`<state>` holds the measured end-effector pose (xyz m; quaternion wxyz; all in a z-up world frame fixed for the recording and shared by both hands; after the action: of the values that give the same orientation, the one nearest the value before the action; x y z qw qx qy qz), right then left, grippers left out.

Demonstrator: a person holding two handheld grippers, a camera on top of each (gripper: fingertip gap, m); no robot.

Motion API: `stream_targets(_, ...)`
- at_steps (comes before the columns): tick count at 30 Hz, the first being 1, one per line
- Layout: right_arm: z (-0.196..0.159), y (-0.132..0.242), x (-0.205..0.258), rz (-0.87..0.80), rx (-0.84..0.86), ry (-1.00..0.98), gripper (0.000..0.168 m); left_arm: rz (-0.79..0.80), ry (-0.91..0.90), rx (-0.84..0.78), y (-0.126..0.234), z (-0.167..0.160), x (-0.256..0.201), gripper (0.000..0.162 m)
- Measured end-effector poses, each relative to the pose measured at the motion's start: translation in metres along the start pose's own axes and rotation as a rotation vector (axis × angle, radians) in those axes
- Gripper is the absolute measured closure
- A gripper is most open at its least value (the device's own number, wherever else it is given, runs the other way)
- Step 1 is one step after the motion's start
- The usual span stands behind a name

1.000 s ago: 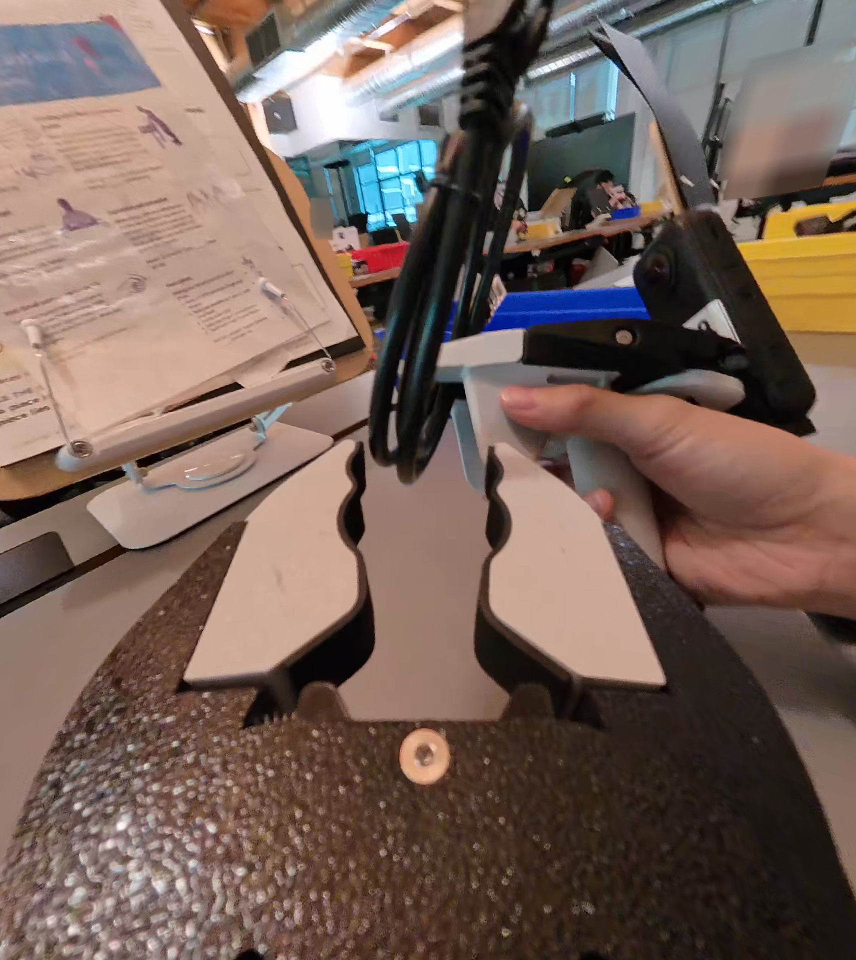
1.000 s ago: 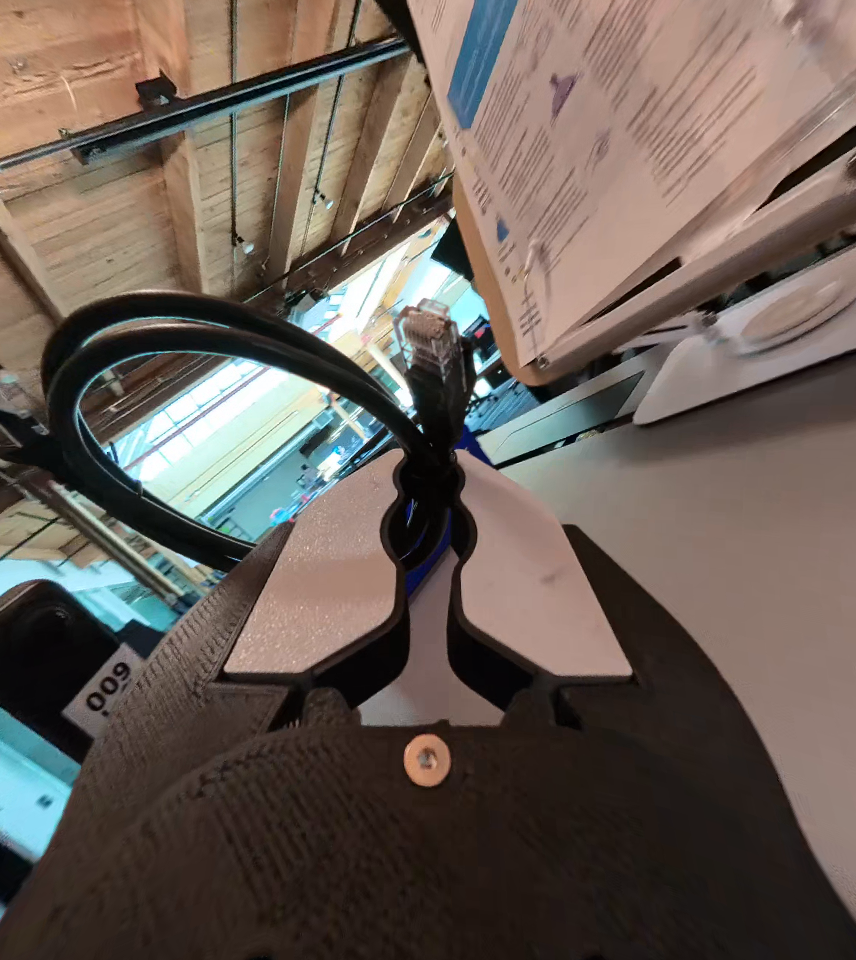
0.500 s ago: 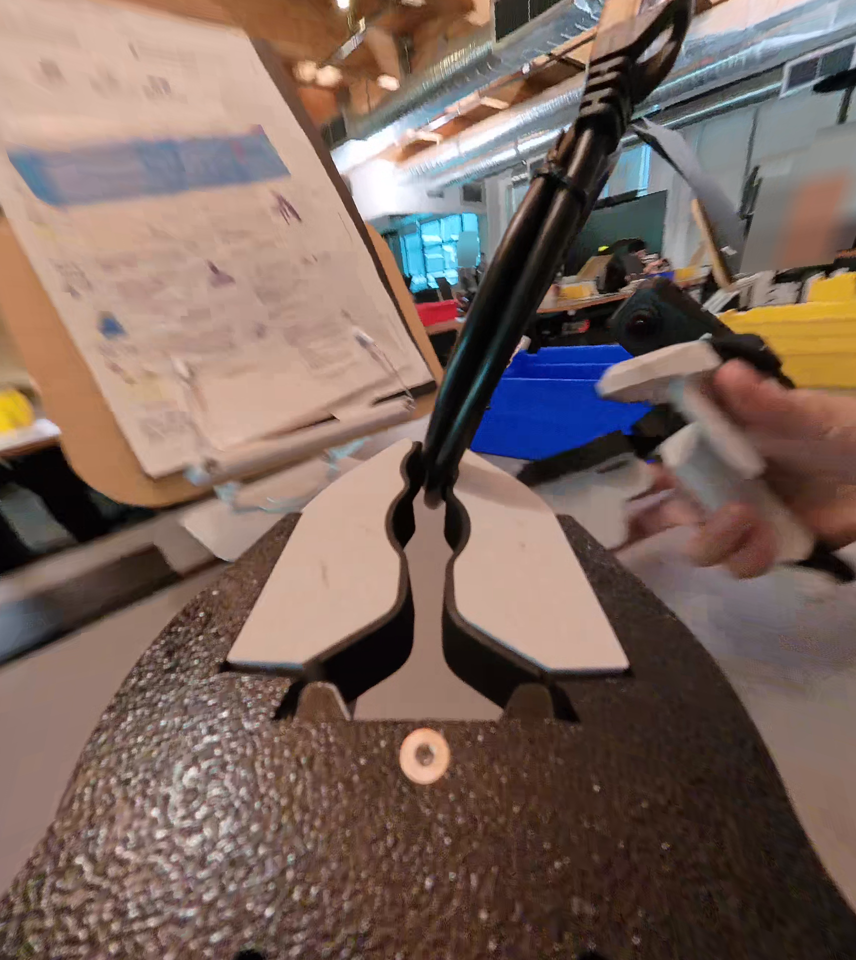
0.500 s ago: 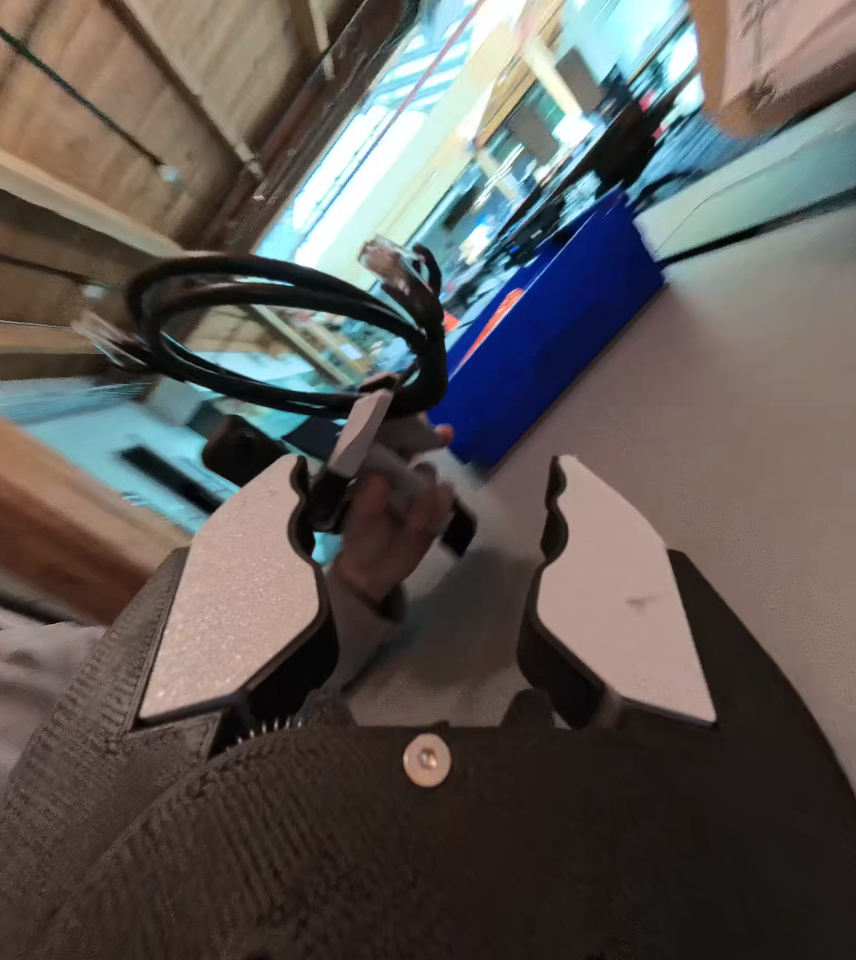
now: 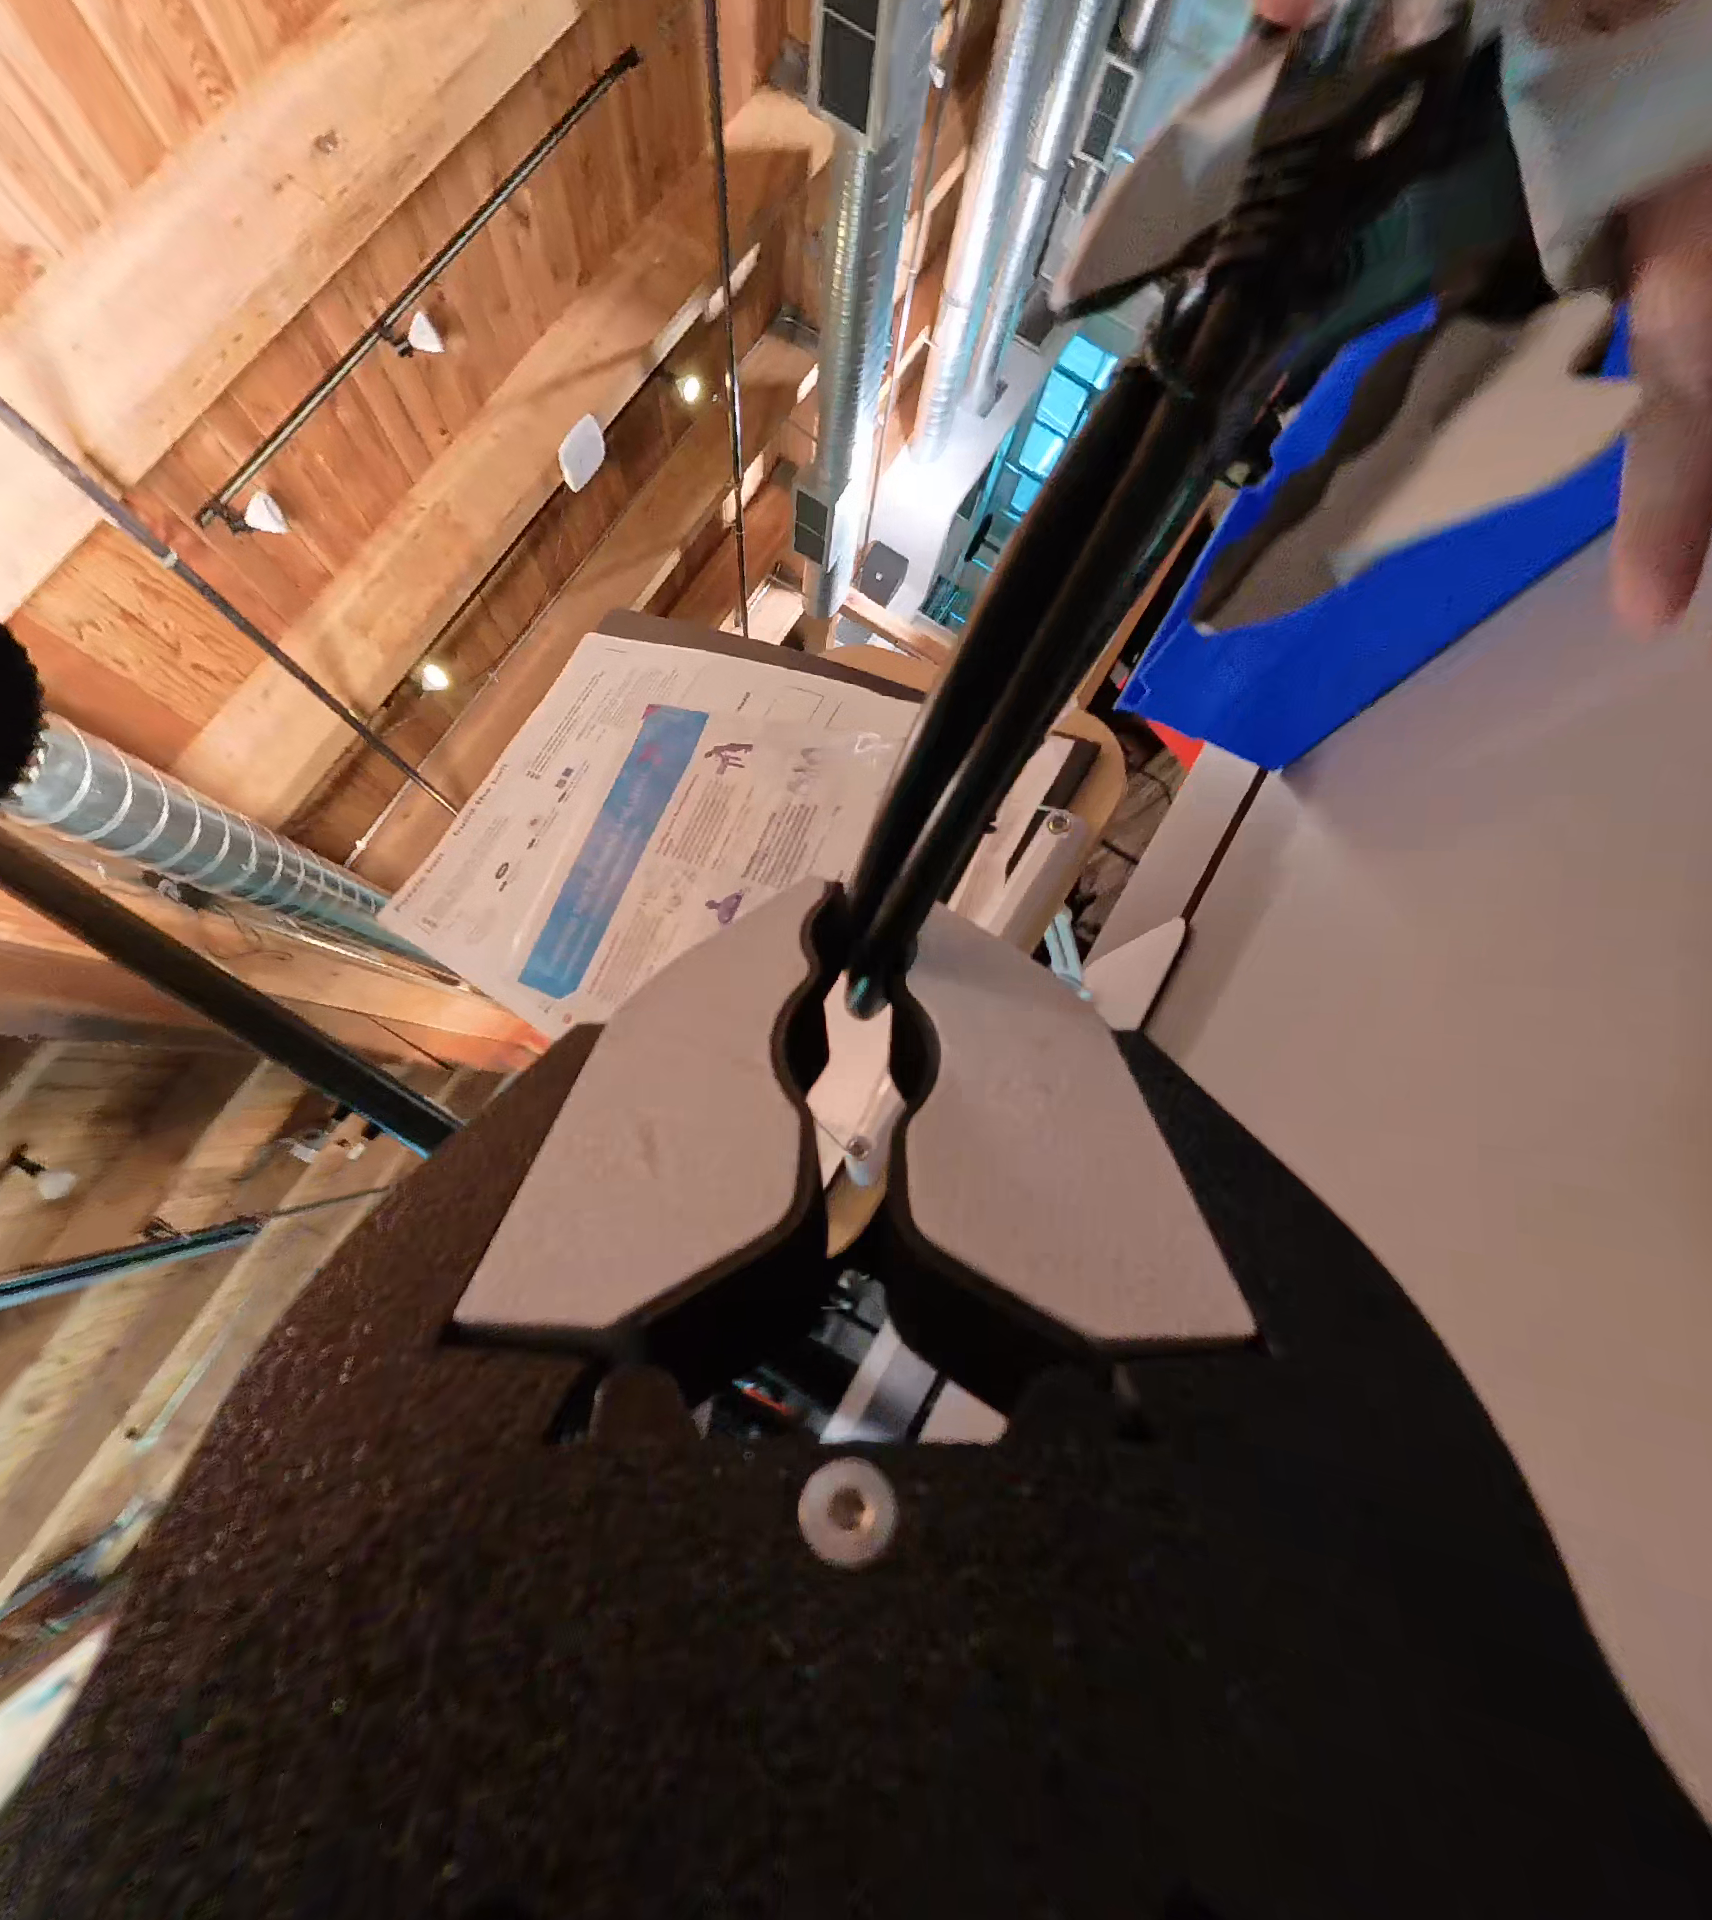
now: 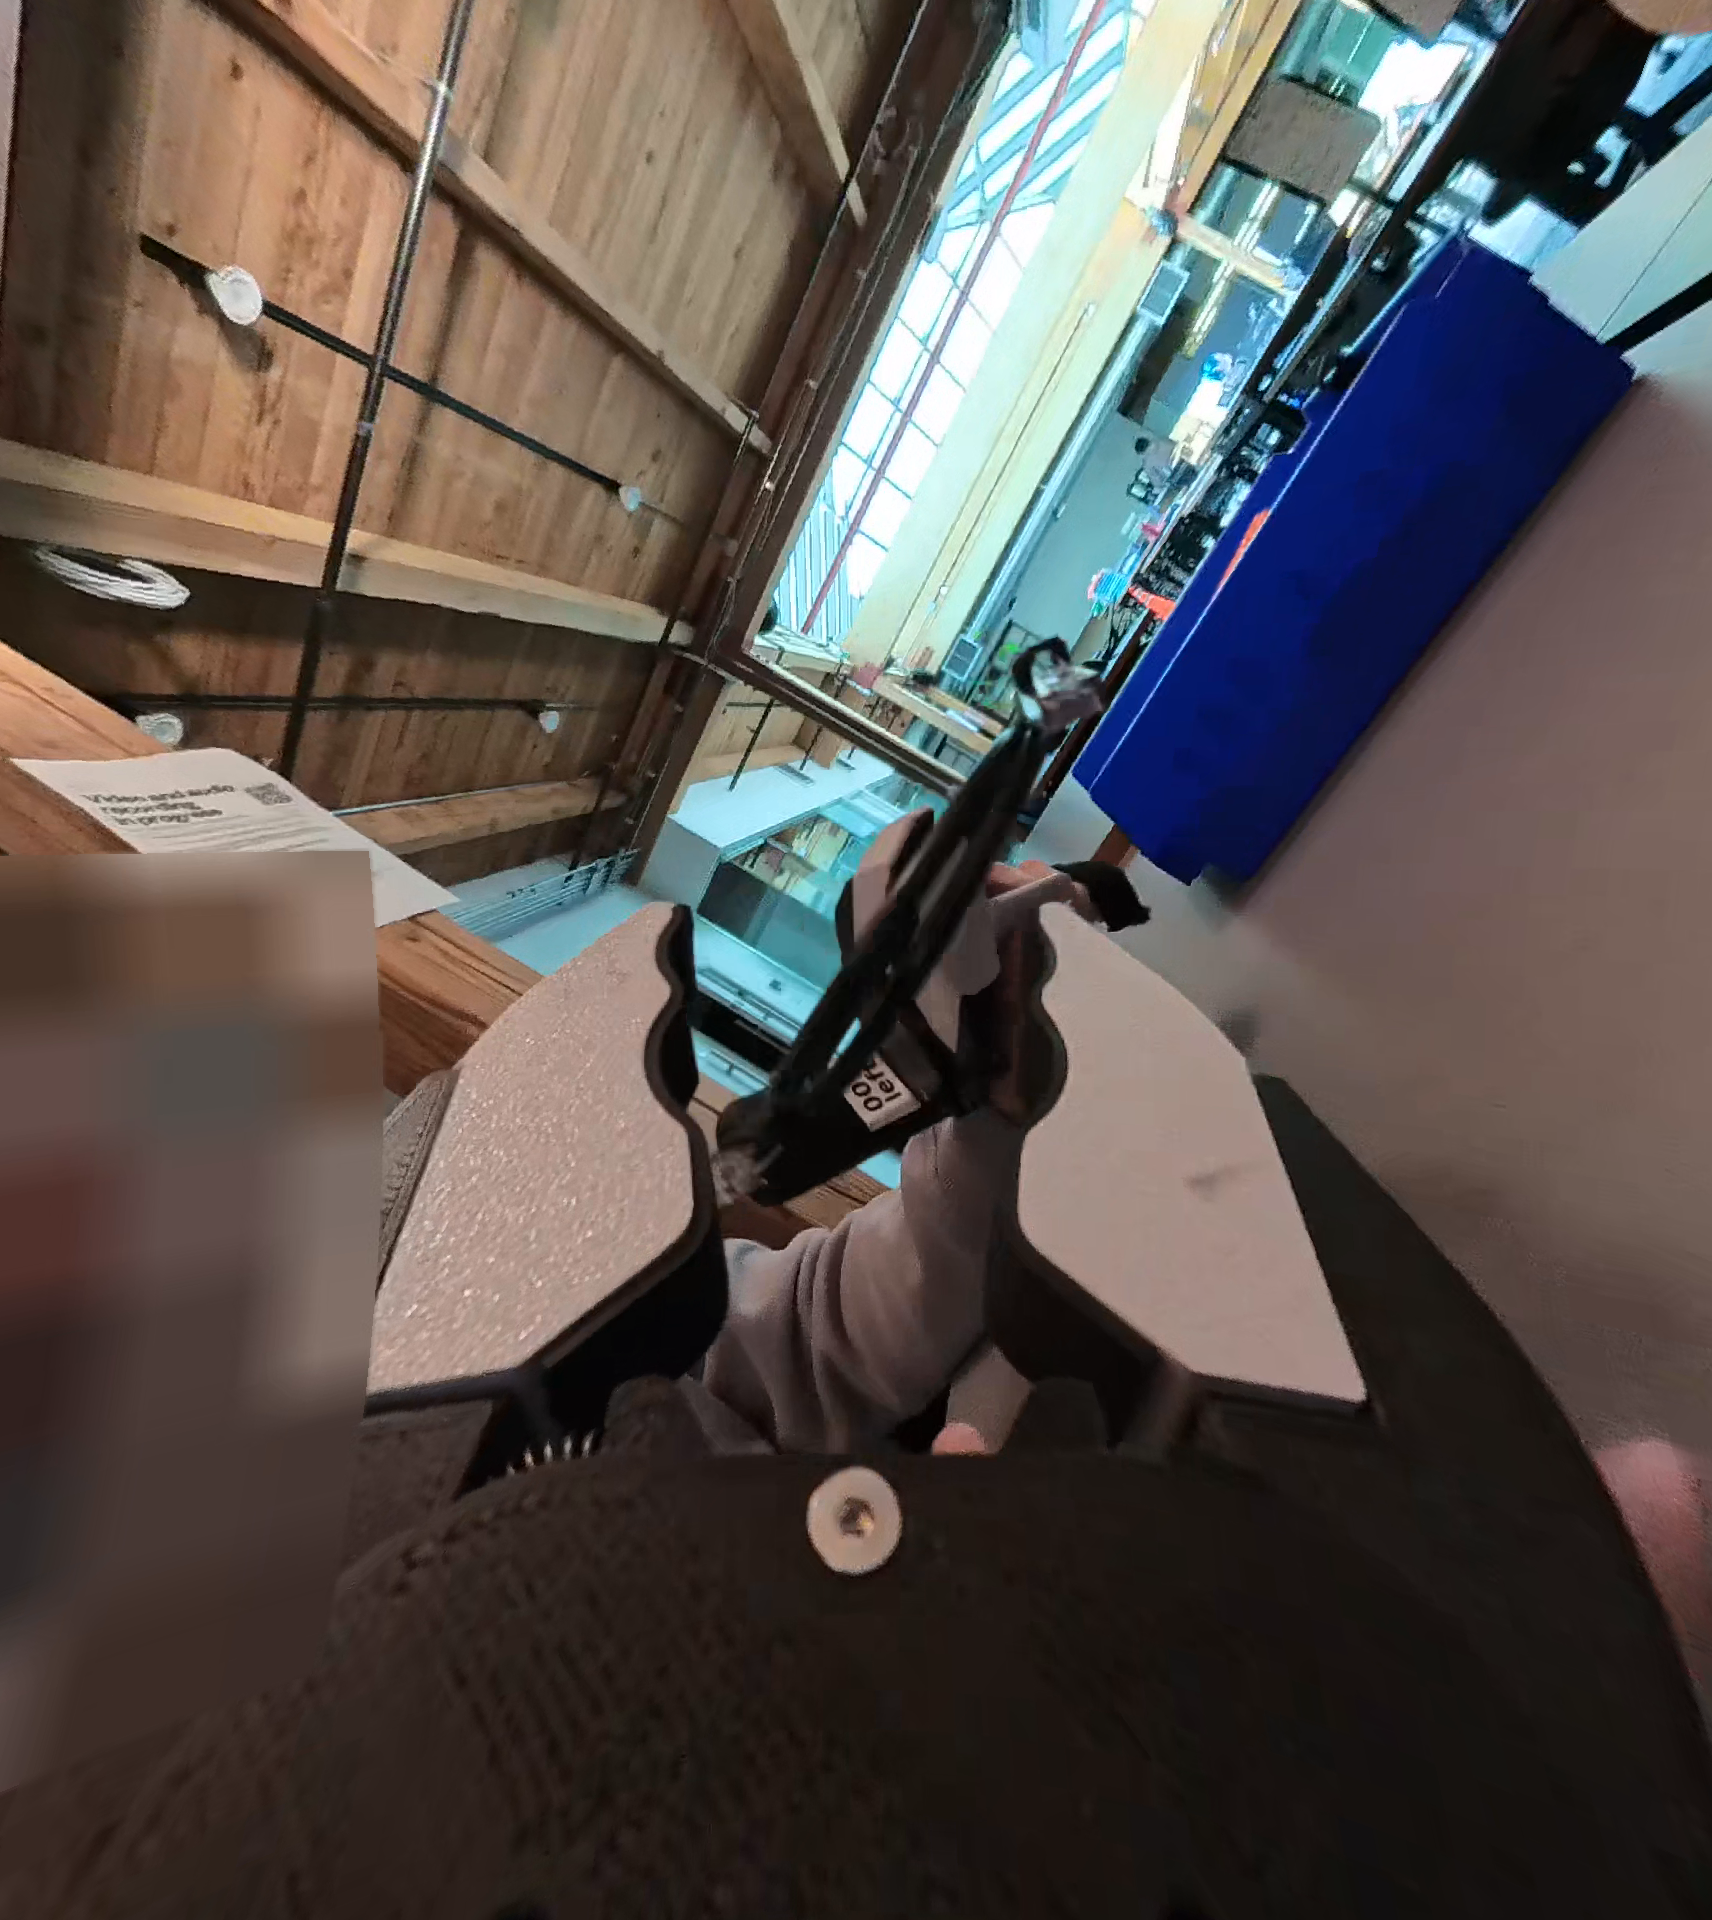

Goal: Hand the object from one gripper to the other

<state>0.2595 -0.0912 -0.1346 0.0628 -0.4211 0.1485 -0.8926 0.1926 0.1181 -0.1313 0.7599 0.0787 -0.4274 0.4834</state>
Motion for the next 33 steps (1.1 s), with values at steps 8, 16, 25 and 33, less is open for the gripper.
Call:
stream_targets(8,-0.020,-0.012,-0.010,-0.076,0.182,-0.013,0.152,-0.008,-0.262,-0.015,-0.006,0.007,-0.020,0.156)
stream_targets(16,-0.020,-0.011,-0.016,-0.227,0.220,0.138,0.166,-0.009,-0.187,0.045,-0.006,-0.003,-0.017,0.144)
stream_targets(25,0.015,0.003,0.021,-0.393,0.099,0.809,0.165,-0.318,0.661,0.127,-0.007,-0.010,-0.010,0.099)
stream_targets(33,-0.018,-0.019,0.045,-0.306,0.188,1.275,0.166,-0.779,1.353,0.059,-0.007,-0.002,-0.018,0.128)
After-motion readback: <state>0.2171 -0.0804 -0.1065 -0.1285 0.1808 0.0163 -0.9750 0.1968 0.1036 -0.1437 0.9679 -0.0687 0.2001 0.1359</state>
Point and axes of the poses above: each gripper's, where its closed fingertips meet, y back along the fingers, z out of its top, x = y × z across the jaws, the point moved 8 cm from there along y, back along the fingers, and after that the axes turned 14 degrees about y, right-handed, at the moved point
